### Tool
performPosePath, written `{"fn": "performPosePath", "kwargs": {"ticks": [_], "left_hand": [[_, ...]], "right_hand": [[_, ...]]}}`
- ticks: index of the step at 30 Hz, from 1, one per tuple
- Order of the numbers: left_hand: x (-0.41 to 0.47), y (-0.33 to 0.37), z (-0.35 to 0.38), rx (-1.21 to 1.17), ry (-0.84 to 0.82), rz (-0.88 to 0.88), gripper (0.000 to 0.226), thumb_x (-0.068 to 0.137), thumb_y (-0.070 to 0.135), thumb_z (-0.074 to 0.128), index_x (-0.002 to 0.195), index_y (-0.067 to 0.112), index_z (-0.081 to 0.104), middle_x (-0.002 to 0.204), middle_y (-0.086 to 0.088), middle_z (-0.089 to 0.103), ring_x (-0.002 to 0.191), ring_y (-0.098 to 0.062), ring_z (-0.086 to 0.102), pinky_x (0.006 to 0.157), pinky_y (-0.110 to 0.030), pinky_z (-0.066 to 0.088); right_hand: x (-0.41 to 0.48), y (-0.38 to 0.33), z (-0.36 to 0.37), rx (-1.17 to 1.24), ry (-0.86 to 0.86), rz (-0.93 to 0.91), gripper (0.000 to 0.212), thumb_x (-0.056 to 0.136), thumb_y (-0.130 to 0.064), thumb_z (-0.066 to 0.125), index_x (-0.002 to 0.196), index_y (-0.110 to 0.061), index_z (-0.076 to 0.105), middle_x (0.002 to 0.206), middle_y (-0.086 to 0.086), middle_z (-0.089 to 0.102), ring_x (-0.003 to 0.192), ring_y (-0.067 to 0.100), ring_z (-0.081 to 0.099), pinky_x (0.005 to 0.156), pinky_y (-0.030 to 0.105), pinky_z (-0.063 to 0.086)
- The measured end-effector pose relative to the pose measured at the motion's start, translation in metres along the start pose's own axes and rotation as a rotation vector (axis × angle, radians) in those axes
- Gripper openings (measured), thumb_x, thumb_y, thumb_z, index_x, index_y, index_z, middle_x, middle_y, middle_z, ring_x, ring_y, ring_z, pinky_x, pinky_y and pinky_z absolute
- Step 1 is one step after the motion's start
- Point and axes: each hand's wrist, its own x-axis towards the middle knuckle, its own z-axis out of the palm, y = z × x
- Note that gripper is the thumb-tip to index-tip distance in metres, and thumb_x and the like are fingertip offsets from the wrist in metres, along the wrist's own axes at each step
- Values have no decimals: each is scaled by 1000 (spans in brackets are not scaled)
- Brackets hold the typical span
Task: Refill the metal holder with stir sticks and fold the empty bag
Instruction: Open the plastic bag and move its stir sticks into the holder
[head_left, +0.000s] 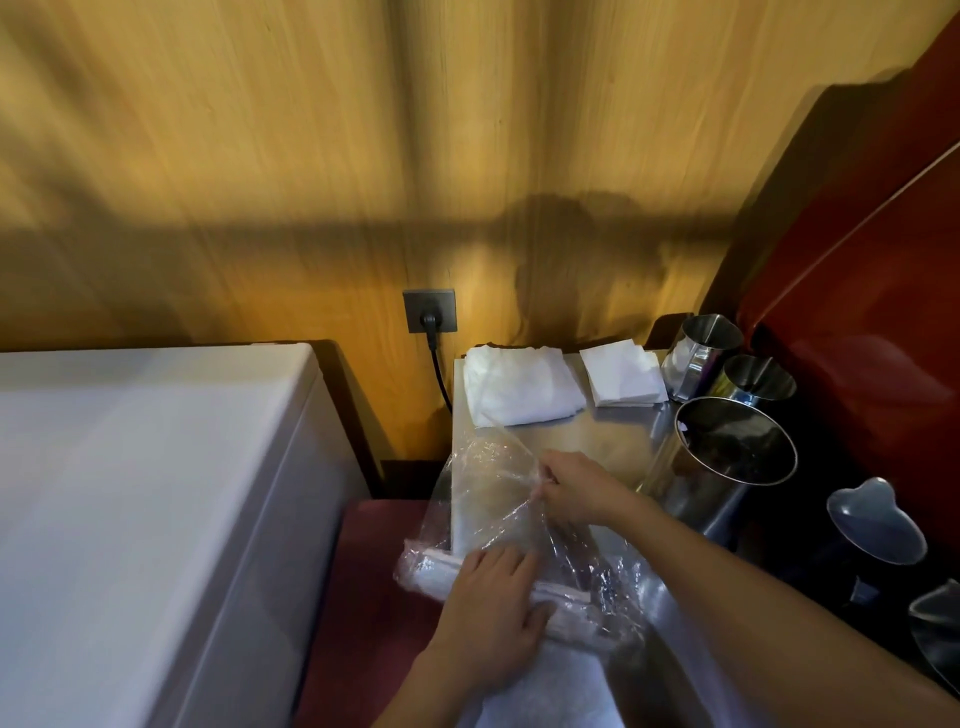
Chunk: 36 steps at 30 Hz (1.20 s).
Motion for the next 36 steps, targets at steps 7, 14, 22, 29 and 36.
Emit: {"fn": "performPosePath", "kwargs": {"ticks": [7,14,22,29,36], "left_hand": [[2,12,-1,-44,-80,72,40,74,47,51,95,13,50,109,-7,56,105,-25,47,96,-34,28],[1,14,-2,61,-107,149,38,82,41,48,102,12,61,108,-7,57,102,-26,50,93,-36,35],[-11,24,-10,89,-134,234,45,67,46,62,103,19,56,95,1,62,90,-19,56,79,-30,44],[-28,29,-9,100,-155,347,35,57,52,62,87,35,64,74,11,58,70,-9,56,61,-17,45],[-4,30,-52,-107,29,212,29,85,33,44,89,15,65,87,-4,66,80,-23,61,71,-35,50]], "right_hand": [[-10,-20,-25,-10,139,-52,4,91,-11,45,90,-14,48,84,10,60,72,27,56,57,31,39],[-27,-37,-53,74,241,-73,15,92,-14,45,78,-20,45,87,16,62,80,34,61,70,40,50],[-35,-41,-82,117,325,-117,7,90,-16,52,94,-12,57,93,11,65,82,25,59,74,40,50],[-44,-51,-106,100,361,-186,9,88,-17,56,93,-10,58,85,4,62,79,24,58,74,45,51],[-59,-62,-118,21,323,-306,11,88,-21,57,94,-11,58,85,6,66,76,23,62,71,43,52]]}}
